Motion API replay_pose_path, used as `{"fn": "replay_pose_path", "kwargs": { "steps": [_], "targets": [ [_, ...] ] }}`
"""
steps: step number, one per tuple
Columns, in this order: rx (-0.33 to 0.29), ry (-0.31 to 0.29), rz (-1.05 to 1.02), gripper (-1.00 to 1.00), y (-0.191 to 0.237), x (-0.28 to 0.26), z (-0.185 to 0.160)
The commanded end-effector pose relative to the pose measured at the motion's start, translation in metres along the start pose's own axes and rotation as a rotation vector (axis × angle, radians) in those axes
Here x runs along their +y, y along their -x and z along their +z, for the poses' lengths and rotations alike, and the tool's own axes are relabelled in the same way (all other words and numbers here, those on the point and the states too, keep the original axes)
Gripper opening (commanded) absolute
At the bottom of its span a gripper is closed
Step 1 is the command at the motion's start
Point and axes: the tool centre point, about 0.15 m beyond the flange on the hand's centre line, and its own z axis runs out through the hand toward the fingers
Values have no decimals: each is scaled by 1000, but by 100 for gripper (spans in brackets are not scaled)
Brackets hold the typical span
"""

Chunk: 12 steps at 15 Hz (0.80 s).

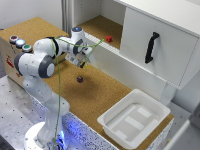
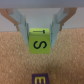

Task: Stack the yellow block on top of the purple block

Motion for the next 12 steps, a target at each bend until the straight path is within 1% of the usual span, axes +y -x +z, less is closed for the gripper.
{"fn": "replay_pose_path", "kwargs": {
  "steps": [1, 6, 12],
  "targets": [
    [49, -121, -11, -100, 54, 16, -3],
    [32, -91, -67, -100, 68, 5, 8],
    [10, -95, -69, -100, 74, -7, 33]
  ]
}}
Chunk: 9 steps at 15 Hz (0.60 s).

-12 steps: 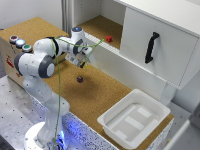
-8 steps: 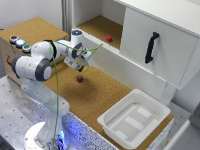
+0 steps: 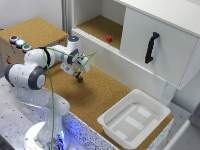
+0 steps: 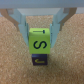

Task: Stack the yellow block on top of the purple block

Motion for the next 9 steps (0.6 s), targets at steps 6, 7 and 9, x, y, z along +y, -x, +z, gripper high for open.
{"fn": "replay_pose_path", "kwargs": {
  "steps": [6, 7, 9],
  "targets": [
    [25, -34, -12, -100, -4, -7, 32],
    [26, -31, -12, -100, -7, -7, 33],
    [18, -33, -15, -100, -13, -8, 38]
  ]
}}
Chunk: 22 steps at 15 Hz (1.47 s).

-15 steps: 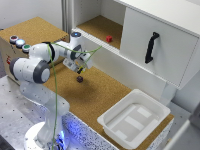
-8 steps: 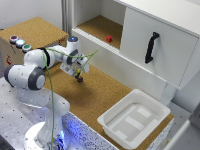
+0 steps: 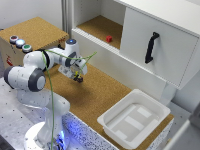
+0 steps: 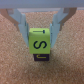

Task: Stack the yellow block on top of the purple block

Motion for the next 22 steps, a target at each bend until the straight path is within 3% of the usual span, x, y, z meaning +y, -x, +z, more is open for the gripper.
{"fn": "replay_pose_path", "kwargs": {
  "steps": [1, 6, 12, 22],
  "targets": [
    [-3, -20, -12, -100, -20, -6, 30],
    [-22, 24, -16, -100, -33, -11, 48],
    [-26, 35, 6, -100, -44, -6, 54],
    [-19, 39, -1, -100, -18, 2, 39]
  ]
}}
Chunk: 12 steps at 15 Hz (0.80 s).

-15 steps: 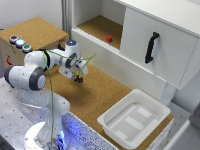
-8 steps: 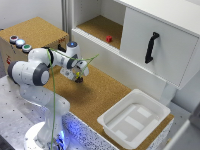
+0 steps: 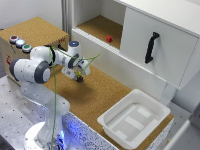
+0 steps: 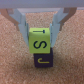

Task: Stack the yellow block on top of the purple block

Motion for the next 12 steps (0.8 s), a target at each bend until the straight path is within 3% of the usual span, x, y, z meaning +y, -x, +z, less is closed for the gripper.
{"fn": "replay_pose_path", "kwargs": {
  "steps": [1, 8, 12],
  "targets": [
    [-33, 54, -8, 100, 8, 6, 8],
    [4, 68, -7, 100, 17, 8, -17],
    [51, 40, -5, 100, 22, 2, -59]
  ]
}}
